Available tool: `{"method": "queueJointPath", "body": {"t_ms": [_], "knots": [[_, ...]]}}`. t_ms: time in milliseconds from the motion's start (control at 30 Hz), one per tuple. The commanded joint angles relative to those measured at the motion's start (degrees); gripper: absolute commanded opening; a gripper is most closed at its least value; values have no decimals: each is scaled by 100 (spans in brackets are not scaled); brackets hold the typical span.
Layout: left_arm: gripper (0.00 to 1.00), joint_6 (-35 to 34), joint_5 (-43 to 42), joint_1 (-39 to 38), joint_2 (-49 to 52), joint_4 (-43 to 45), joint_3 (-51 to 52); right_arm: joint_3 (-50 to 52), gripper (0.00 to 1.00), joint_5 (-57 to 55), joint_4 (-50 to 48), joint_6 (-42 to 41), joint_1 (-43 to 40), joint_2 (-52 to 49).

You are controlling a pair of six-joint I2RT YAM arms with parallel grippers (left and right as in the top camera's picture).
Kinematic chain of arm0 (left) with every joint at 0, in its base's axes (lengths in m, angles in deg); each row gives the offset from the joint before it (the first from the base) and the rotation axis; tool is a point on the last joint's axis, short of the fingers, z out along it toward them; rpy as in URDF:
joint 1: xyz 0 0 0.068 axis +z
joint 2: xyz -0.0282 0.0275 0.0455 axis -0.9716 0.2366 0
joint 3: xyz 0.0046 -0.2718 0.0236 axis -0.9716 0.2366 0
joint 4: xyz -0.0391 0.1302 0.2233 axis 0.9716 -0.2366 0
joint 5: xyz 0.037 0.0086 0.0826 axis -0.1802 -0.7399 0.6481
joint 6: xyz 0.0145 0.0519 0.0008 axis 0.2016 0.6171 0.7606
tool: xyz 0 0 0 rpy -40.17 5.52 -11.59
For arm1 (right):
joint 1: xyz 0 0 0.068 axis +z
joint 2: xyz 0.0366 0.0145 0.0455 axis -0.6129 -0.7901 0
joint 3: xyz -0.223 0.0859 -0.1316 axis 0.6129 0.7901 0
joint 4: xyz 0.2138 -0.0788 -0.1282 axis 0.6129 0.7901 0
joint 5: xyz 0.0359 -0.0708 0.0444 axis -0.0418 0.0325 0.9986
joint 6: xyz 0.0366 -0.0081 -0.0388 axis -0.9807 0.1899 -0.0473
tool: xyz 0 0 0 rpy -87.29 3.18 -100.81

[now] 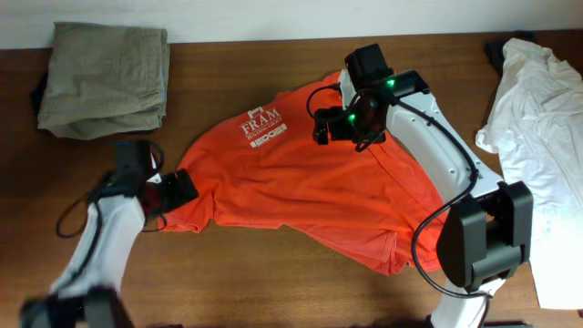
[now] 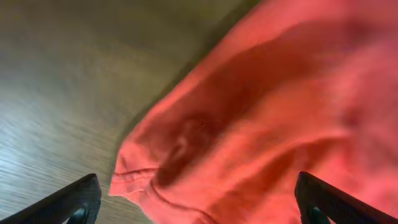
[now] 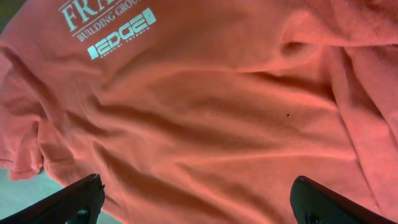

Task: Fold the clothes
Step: 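Grasp the shirt's left hem with left gripper, right gripper its right hem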

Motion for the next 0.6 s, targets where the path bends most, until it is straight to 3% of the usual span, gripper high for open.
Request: {"method": "queueJointPath", "body": {"t_ms": [0,100,167,200,233,300,433,567], "knots": [[99,-634,433,11,938,-2,-74,33,99,26,2,-63,9,85],[95,-616,431,9,1298,85,-74,33,99,28,160,-59,11,85],[67,-616,481,9,1298,120,-74,24,99,26,396,42,-28,105],[44,-616,610,11,1300,127,-74,-22,99,28,581,-31,-107,166],[36,-616,693,11,1300,144,-74,-85,99,24,846,-120,-273,348],[0,-616,691,9,1298,151,-74,-87,99,-70,1484,-260,-673,1036],[0,-638,636,9,1298,208,-74,48,99,-1355,2677,-476,-636,1523],[1,-638,-11,9,1298,225,-74,1381,99,-1340,2780,-944,-632,1523]]}}
